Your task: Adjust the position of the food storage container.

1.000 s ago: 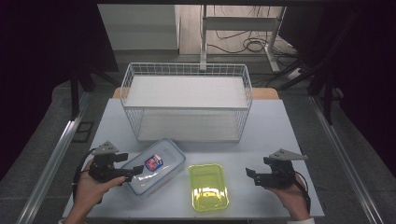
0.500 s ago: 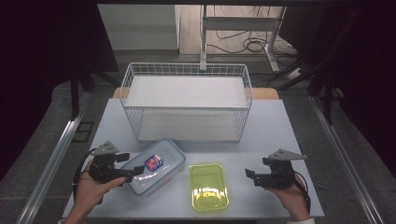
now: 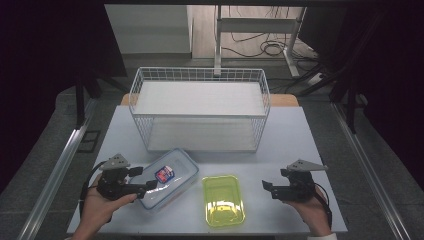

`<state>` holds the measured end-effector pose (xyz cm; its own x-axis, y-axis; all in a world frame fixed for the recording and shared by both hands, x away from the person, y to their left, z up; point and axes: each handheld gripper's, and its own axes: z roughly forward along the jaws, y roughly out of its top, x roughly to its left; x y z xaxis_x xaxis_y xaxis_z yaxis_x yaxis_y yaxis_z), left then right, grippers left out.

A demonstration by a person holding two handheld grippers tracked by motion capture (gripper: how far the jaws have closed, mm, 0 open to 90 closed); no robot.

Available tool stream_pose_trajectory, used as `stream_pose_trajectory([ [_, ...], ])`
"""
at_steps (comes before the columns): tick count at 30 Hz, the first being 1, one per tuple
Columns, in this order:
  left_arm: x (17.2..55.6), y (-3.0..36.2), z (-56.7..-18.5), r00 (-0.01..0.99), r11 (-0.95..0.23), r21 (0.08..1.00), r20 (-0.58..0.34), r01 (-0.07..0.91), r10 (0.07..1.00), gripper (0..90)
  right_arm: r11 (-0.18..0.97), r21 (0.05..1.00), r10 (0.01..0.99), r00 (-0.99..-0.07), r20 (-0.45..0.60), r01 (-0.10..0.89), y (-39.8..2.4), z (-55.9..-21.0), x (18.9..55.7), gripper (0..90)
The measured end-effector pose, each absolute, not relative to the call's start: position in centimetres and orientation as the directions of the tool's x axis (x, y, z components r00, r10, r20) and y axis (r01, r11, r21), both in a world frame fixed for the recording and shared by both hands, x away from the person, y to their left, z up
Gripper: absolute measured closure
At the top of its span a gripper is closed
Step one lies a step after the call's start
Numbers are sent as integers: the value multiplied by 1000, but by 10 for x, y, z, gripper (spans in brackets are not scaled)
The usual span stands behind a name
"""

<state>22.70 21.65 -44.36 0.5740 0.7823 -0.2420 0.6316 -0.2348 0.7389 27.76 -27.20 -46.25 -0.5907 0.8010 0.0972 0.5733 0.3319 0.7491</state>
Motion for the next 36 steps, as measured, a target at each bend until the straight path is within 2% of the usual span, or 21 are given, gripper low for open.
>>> stream_pose_trajectory([
  [6, 224, 211, -444, 591, -248, 733, -250, 633, 767, 365, 334, 749, 796, -597, 101, 573, -270, -463, 277, 166],
  [20, 196, 180, -447, 675, -324, 721, -264, 613, 689, 357, 352, 744, 782, -615, 101, 569, -263, -463, 276, 168],
  [23, 193, 176, -452, 686, -343, 711, -265, 613, 677, 435, 352, 743, 782, -615, 101, 569, -263, -463, 276, 168],
  [28, 189, 166, -466, 715, -387, 684, -285, 618, 638, 687, 352, 742, 783, -614, 101, 571, -263, -463, 276, 168],
  [30, 189, 161, -470, 722, -410, 671, -280, 618, 632, 756, 354, 742, 782, -615, 99, 570, -263, -463, 276, 168],
  [36, 190, 150, -483, 739, -463, 631, -280, 623, 613, 854, 359, 737, 783, -615, 96, 572, -263, -465, 276, 168],
])
